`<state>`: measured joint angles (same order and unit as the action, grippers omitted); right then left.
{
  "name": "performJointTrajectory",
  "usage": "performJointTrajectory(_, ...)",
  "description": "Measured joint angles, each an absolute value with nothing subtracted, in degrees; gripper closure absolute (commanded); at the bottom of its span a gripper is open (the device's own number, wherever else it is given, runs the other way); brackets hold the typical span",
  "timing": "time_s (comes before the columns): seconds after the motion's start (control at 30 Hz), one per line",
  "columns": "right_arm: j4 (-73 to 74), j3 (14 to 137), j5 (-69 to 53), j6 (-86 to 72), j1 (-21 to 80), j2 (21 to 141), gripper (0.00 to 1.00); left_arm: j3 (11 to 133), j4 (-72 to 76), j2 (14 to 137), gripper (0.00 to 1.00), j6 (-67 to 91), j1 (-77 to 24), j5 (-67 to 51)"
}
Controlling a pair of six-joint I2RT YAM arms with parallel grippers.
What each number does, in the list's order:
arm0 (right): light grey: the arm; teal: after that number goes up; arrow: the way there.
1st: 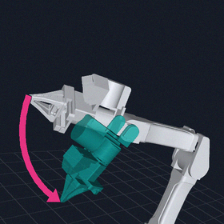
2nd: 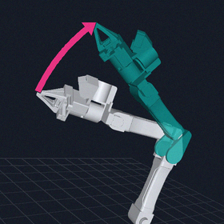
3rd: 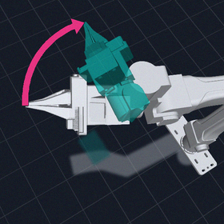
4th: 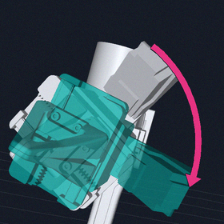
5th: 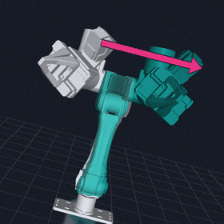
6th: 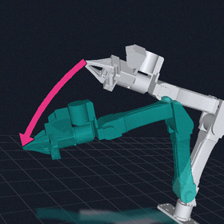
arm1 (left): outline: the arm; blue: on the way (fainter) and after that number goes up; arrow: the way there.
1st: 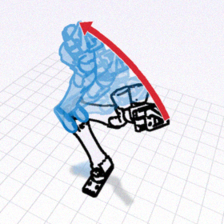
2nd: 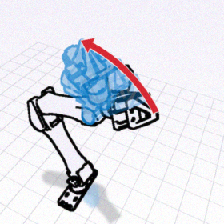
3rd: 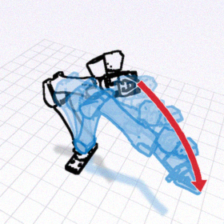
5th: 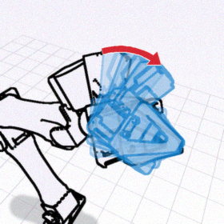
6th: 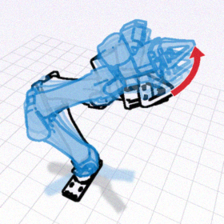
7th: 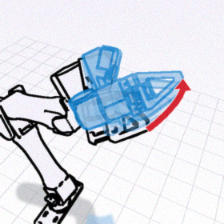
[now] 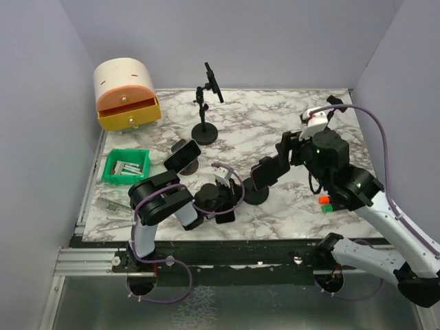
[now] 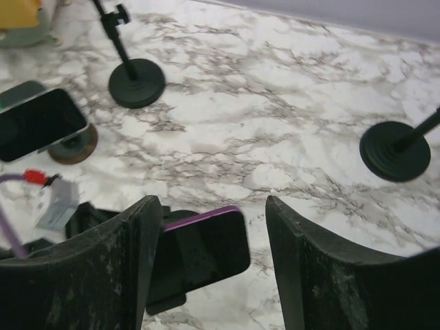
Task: Remove the phone from the phone stand
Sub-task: Adjust the phone stand with the phone at the center of the board.
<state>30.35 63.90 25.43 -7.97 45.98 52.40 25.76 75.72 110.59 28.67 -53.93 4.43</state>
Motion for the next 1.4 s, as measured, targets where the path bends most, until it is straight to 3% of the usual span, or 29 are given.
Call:
performJointTrajectory(0.2,25.9,62.0,14.3,-10.1,29.8,56.2,0.42,24.9,76.8,110.6,1.00,29.1,-54.1,4.5)
performJointTrajectory(0.73,21.6,54.0,3.1,-12.6,28.6,61.1,0.60,24.8,79.8,112.4,1.00,29.5,-54.1,4.5)
performJointTrajectory(1.03,21.7,44.9,-0.3,-17.7,28.3,56.2,0.61,24.8,80.2,112.6,1.00,29.6,-54.1,4.5)
performJointTrajectory(1.4,21.5,44.2,-2.2,-21.8,28.3,53.4,0.56,24.8,80.2,112.6,1.00,29.6,-54.1,4.5)
